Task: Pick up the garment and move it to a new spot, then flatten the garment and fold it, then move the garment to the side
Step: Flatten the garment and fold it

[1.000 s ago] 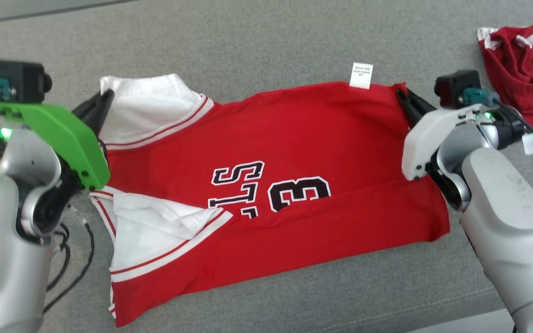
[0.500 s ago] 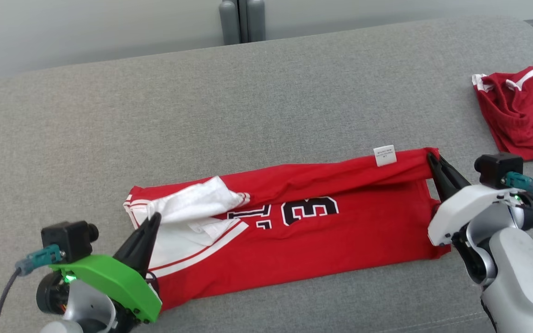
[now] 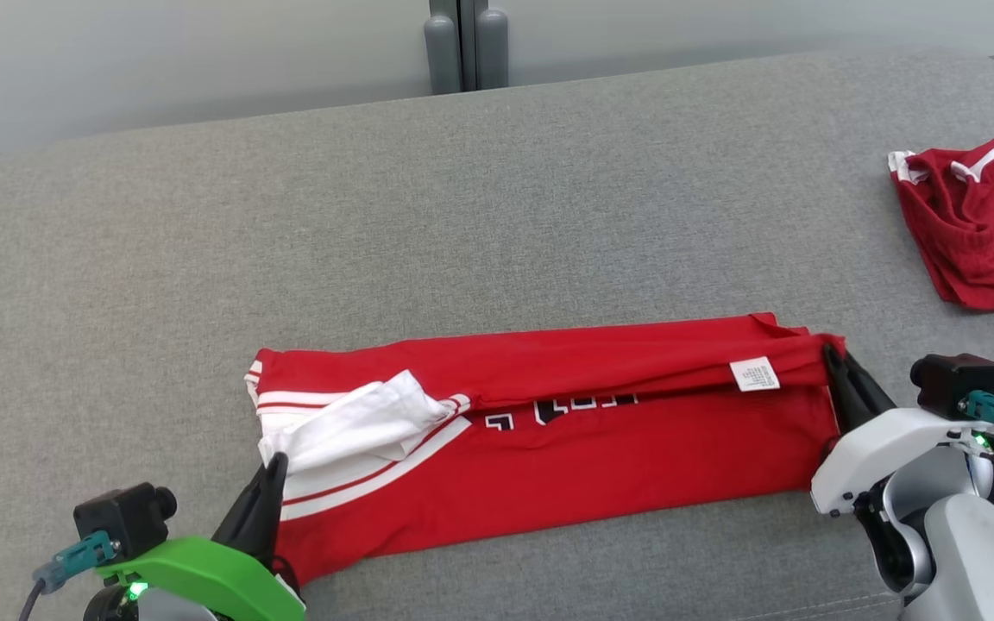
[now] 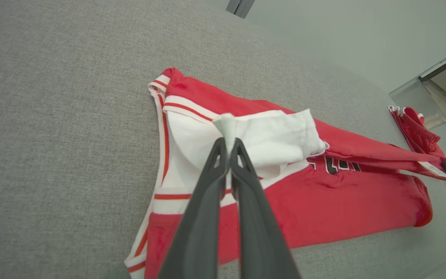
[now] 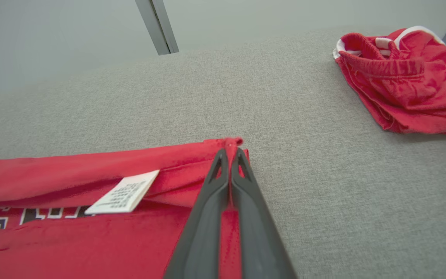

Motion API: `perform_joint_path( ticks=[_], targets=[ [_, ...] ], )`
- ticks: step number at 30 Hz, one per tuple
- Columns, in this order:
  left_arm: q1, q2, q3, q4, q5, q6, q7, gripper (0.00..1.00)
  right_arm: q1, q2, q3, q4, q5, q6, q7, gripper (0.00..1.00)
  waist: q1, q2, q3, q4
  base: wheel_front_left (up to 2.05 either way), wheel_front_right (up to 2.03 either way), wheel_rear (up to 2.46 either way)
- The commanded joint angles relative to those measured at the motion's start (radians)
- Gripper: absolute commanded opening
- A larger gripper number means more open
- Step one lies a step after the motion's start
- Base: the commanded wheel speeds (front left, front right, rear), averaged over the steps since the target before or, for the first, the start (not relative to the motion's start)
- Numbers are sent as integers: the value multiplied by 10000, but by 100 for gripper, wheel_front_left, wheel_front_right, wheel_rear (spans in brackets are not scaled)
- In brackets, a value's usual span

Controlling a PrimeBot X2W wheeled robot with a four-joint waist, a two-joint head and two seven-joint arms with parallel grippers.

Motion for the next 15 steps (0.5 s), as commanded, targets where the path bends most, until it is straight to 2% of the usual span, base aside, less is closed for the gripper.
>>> perform_joint_path(
  ticks=[1, 5, 7, 8, 9, 10, 15],
  targets=[
    [216, -33, 30, 60, -66, -12, -94, 0, 208, 75, -59, -47, -76, -16, 25, 0, 1, 0, -22, -14, 0, 0, 0],
    [424, -67, -12, 170, -84, -6, -182, 0, 399, 233, -182, -38, -131, -16, -9, 0, 1, 0, -102, -29, 0, 0, 0],
    [526, -87, -49, 221, -82, -20, -243, 0, 514, 315, -266, -15, -157, -16, -103, 45, 1, 0, -159, -31, 0, 0, 0],
    [583, -93, -63, 239, -78, -34, -266, 15, 581, 345, -280, 4, -180, -16, -123, 97, 1, 0, -189, -33, 0, 0, 0],
    [658, -97, -80, 251, -48, -27, -298, 54, 637, 379, -345, 22, -196, -16, -181, 100, 1, 0, -230, -37, 0, 0, 0],
    [711, -115, -71, 223, -32, -1, -380, 100, 667, 403, -409, 24, -211, -16, -246, 100, 1, 0, -261, -40, 0, 0, 0],
    [1068, -219, 181, -267, 14, 145, -938, 100, 1032, 601, -863, -1, -162, -16, -625, 100, 1, 0, -495, -14, 0, 0, 0]
  ],
)
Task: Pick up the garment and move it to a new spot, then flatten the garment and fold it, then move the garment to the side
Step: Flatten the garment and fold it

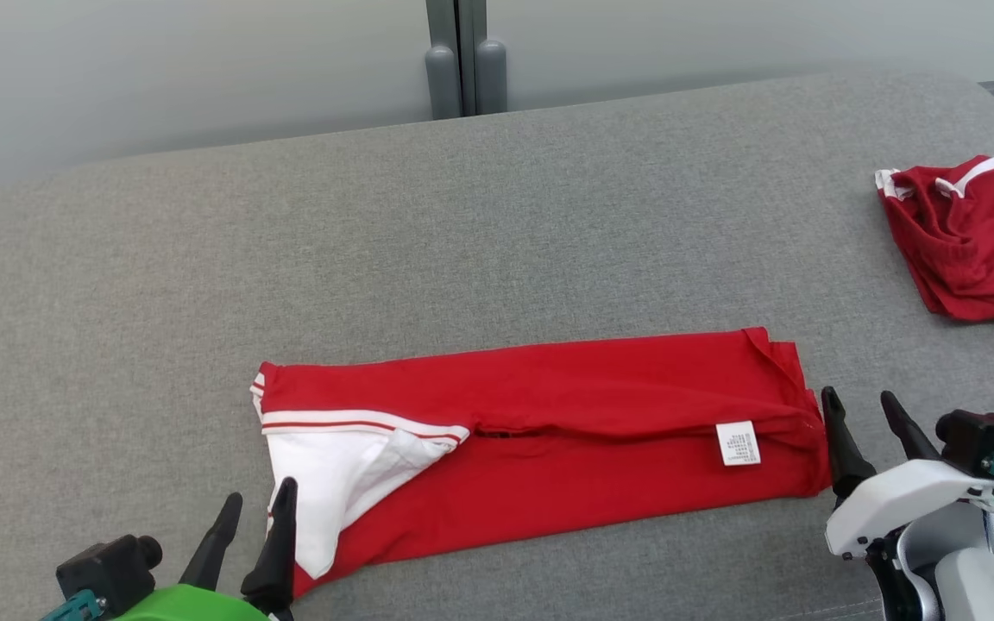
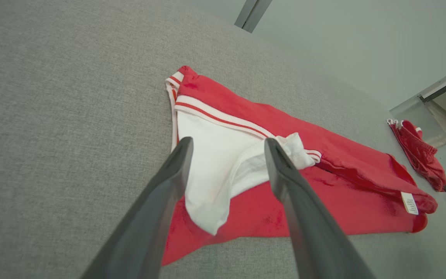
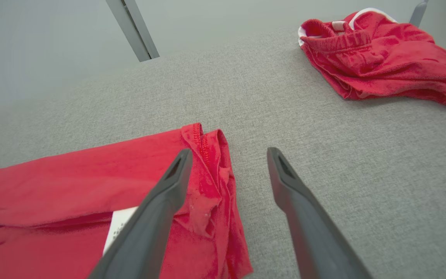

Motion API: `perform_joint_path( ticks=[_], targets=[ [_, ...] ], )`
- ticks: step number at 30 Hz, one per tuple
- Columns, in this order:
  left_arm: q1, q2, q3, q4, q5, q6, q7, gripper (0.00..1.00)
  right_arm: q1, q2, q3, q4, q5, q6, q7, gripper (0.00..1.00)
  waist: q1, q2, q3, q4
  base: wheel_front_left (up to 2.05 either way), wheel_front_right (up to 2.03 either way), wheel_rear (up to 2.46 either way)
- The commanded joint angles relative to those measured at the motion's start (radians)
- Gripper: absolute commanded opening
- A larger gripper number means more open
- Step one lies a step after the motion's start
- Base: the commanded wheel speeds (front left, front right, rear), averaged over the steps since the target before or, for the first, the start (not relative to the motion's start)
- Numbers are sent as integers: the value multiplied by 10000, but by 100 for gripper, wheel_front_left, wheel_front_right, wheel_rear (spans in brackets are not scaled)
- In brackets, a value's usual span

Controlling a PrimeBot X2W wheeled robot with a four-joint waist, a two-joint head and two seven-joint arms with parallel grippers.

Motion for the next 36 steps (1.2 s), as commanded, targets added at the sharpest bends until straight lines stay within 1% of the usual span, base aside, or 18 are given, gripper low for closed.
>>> perform_joint_path(
  ticks=[1, 4, 7, 12, 15, 16, 21, 27, 29, 36],
  targets=[
    [215, -47, 124, -207, 44, 101, -192, 100, 249, 76, -225, -51, -13, -16, -176, 100, 0, 0, -136, 36, 0, 0, 0],
    [323, -92, 224, -536, 197, 277, -474, 100, 436, 170, -674, -133, -14, -15, -465, 100, 0, 0, -263, 91, 0, 0, 0],
    [207, -47, 363, -611, 683, 576, -894, 100, 496, 278, -1015, -178, -136, -15, -635, 100, 0, 0, -352, 133, 0, 0, 0],
    [-188, -106, 244, -265, 1284, 832, -1410, 100, 91, 367, -1025, -183, -294, -15, -373, 100, 0, 0, -385, 171, 0, 0, 0],
    [-401, -133, 146, 77, 1644, 971, -1733, 100, -265, 367, -843, -42, -396, -16, 168, 100, 0, 0, -324, 216, 0, 0, 0],
    [-441, -176, 122, 133, 1659, 969, -1779, 100, -342, 356, -816, 20, -428, -15, 313, 100, 0, 0, -309, 229, 0, 0, 0],
    [-749, -274, 16, 554, 1642, 843, -1977, 100, -882, 94, -614, 686, -760, -15, 1767, 100, 0, 0, -177, 476, 0, 0, 0],
    [-978, -221, -19, 816, 1788, 871, -2156, 100, -1040, -276, -446, 1357, -853, -15, 3060, 100, 0, 0, -33, 859, 0, 0, 0],
    [-1056, -217, -47, 909, 1818, 863, -2207, 100, -1015, -358, -412, 1528, -772, -16, 3339, 100, 0, 0, 9, 960, 0, 0, 0],
    [-1235, -184, -113, 1168, 1862, 875, -2278, 100, -1084, -301, -77, 2072, -371, -13, 3905, 99, 0, 0, 84, 1068, 0, 0, 0]
  ],
)
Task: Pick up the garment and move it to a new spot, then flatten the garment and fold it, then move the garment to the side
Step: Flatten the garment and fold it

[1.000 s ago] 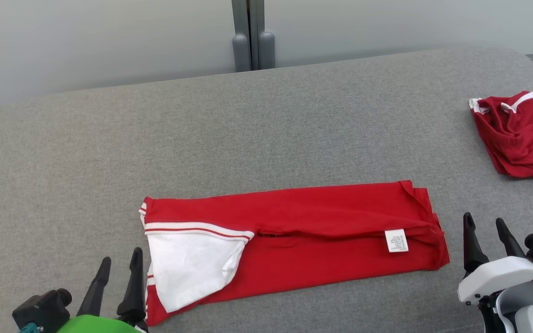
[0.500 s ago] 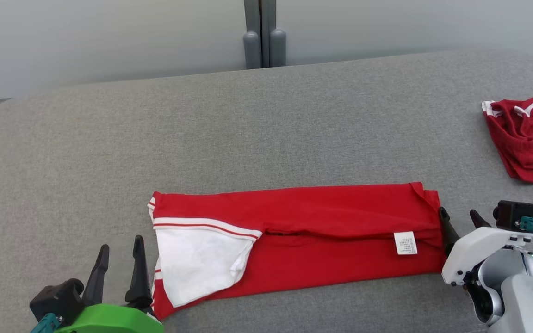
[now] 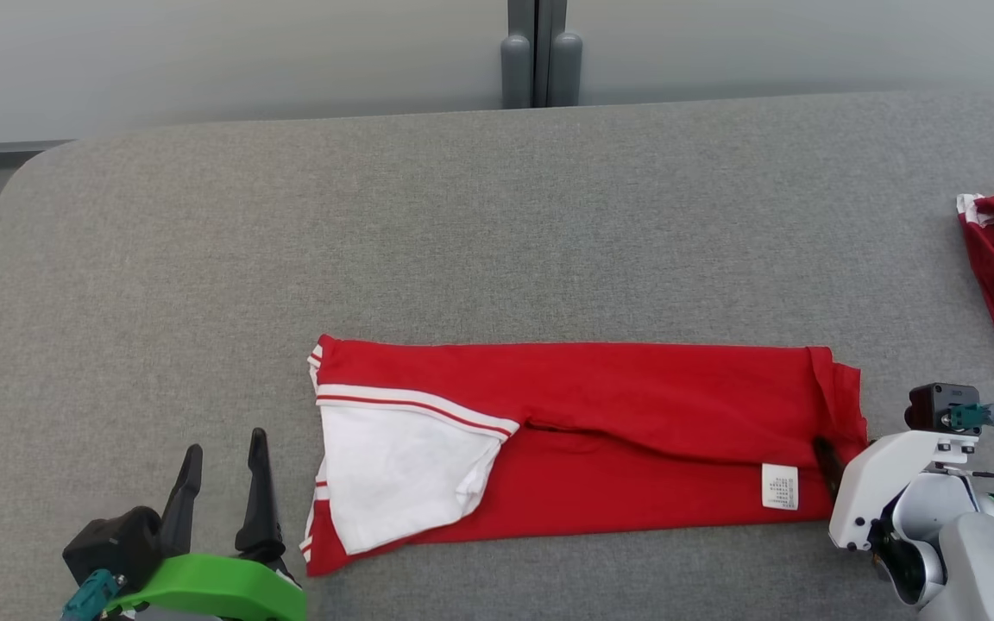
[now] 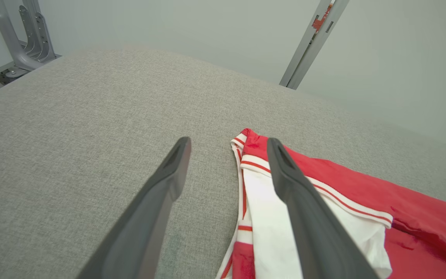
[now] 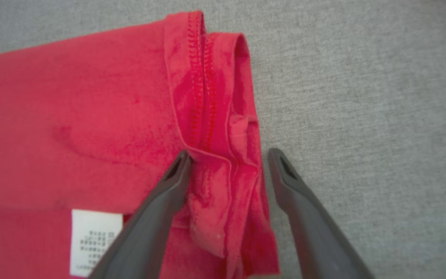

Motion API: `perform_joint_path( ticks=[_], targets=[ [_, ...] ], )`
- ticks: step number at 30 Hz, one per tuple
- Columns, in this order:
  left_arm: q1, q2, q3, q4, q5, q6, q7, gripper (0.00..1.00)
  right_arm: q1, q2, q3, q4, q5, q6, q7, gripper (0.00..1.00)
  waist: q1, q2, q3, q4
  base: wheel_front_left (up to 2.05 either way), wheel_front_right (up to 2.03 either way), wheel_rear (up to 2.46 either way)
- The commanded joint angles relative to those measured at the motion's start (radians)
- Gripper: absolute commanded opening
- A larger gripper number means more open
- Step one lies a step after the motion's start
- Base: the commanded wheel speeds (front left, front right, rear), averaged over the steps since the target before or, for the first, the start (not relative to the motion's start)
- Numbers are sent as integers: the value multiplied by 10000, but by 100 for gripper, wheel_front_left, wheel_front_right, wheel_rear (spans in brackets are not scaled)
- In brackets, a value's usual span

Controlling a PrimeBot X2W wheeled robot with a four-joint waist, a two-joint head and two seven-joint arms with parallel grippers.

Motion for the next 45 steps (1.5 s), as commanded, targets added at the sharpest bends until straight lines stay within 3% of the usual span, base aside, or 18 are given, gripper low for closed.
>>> perform_joint_path(
  ticks=[1, 3, 4, 5, 6, 20, 27, 38, 45],
  targets=[
    [-208, 97, -51, 68, 115, -43, -52, 100, -12, 92, 161, 256, 88, -3, 163, 59, 1, 0, 12, -5, 0, 0, 0],
    [-275, 110, -108, 119, 134, -78, -38, 100, -94, 100, 253, 402, 144, -3, 145, 33, 1, 0, 8, -37, 0, 0, 0],
    [-319, 122, -137, 138, 149, -102, -42, 100, -137, 106, 281, 459, 156, -3, 104, 25, 1, 0, 5, -59, 0, 0, 0],
    [-368, 129, -183, 165, 175, -122, -31, 100, -189, 123, 301, 516, 216, -3, 28, 3, 1, 0, -1, -95, 0, 0, 0],
    [-401, 130, -217, 170, 213, -133, -30, 100, -259, 99, 288, 587, 246, -4, -49, 0, 1, 0, -11, -144, 0, 0, 0],
    [-772, 363, -422, 630, 565, -42, -182, 100, -398, -973, -901, 574, 398, -15, -814, 0, 1, 0, -182, -882, 0, 0, 0],
    [-818, 415, -442, 855, 605, 16, -274, 100, -35, -759, -1067, -319, 1003, -12, -786, 0, 1, 0, -189, -994, 0, 0, 0],
    [-851, 345, -558, 1023, 516, 29, -350, 100, 946, 209, 889, -3667, 2342, -9, 10, 0, 1, 0, -311, -610, 0, 0, 0],
    [-932, 278, -677, 1074, 482, -10, -366, 100, 784, 702, 2771, -4334, 2917, -9, 289, 0, 1, 0, -317, -181, 0, 0, 0]
  ],
)
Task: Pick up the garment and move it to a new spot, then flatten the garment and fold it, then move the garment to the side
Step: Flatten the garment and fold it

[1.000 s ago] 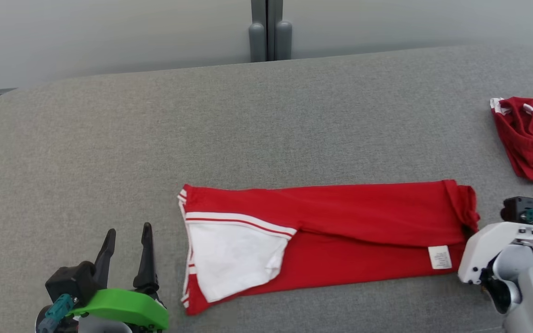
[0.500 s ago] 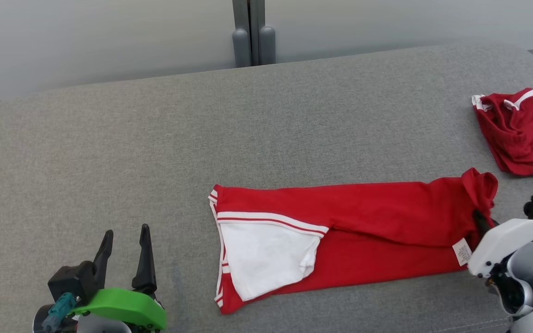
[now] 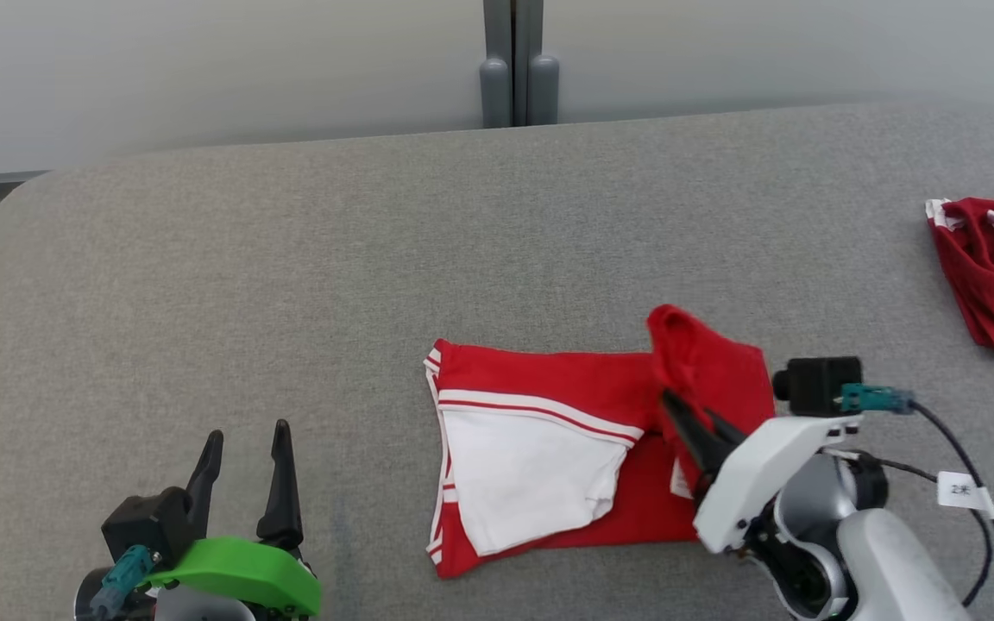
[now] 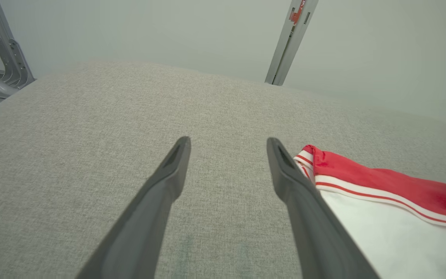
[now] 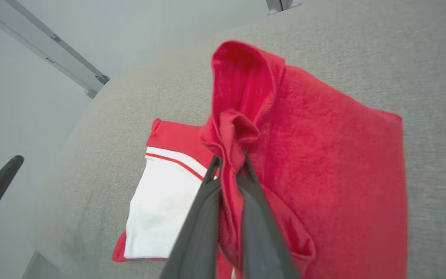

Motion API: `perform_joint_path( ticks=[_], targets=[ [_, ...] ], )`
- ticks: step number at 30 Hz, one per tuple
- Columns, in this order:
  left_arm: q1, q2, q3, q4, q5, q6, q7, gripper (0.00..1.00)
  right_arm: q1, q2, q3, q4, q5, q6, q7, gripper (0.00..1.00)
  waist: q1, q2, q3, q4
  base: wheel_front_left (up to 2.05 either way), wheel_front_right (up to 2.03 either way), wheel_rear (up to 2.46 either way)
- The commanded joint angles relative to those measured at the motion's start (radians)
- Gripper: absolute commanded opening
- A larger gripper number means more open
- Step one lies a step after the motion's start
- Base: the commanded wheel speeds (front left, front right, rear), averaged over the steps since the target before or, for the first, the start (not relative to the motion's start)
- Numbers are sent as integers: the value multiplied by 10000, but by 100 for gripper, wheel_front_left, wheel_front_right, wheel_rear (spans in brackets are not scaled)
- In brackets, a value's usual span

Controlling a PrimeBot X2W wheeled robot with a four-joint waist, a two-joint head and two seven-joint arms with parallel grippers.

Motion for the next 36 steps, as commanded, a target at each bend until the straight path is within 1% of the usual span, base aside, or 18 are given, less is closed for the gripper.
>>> perform_joint_path(
  ticks=[1, 8, 14, 18, 19, 20, 21, 25, 29, 31, 36],
  targets=[
    [-189, -7, -21, 34, -5, -18, -68, 100, -164, 59, 300, 18, 173, -13, 5, 0, 0, 0, 11, 185, 0, 0, 0],
    [-284, -114, -182, 104, -46, -79, -89, 100, -917, 187, 2096, 1012, 887, -11, -329, 0, 0, 0, 148, 700, 0, 0, 0],
    [-408, -225, -321, 292, -72, -129, -178, 100, -1780, 197, 3023, 2325, 1554, -8, -1024, 0, 0, 0, 264, 1171, 0, 0, 0],
    [-448, -265, -390, 431, -94, -163, -224, 100, -2291, 196, 3367, 3237, 2001, -8, -1420, 0, 0, 0, 304, 1430, 0, 0, 0],
    [-456, -281, -409, 452, -102, -174, -242, 100, -2376, 198, 3446, 3438, 2135, -7, -1487, 29, 0, 0, 308, 1476, 0, 0, 0],
    [-459, -294, -421, 479, -112, -183, -257, 100, -2465, 201, 3564, 3649, 2302, -7, -1562, 71, 0, 0, 308, 1526, 0, 0, 0],
    [-457, -301, -432, 502, -113, -185, -259, 100, -2544, 201, 3648, 3790, 2478, -7, -1668, 100, 0, 0, 305, 1553, 0, 0, 0],
    [-440, -323, -458, 590, -137, -152, -304, 100, -2862, 194, 4008, 4218, 2956, -7, -2181, 100, 0, 0, 276, 1600, 0, 0, 0],
    [-362, -303, -472, 628, -175, -136, -332, 100, -3074, 189, 4116, 4429, 2768, -8, -2723, 100, 0, 0, 222, 1484, 0, 0, 0],
    [-353, -306, -496, 619, -170, -126, -337, 100, -3120, 186, 3921, 4445, 2501, -8, -3048, 100, 0, 0, 215, 1383, 0, 0, 0],
    [-391, -291, -575, 597, -129, -130, -403, 100, -2989, -58, 2778, 4410, 994, -8, -4095, 100, 0, 0, 219, 1098, 0, 0, 0]
  ],
)
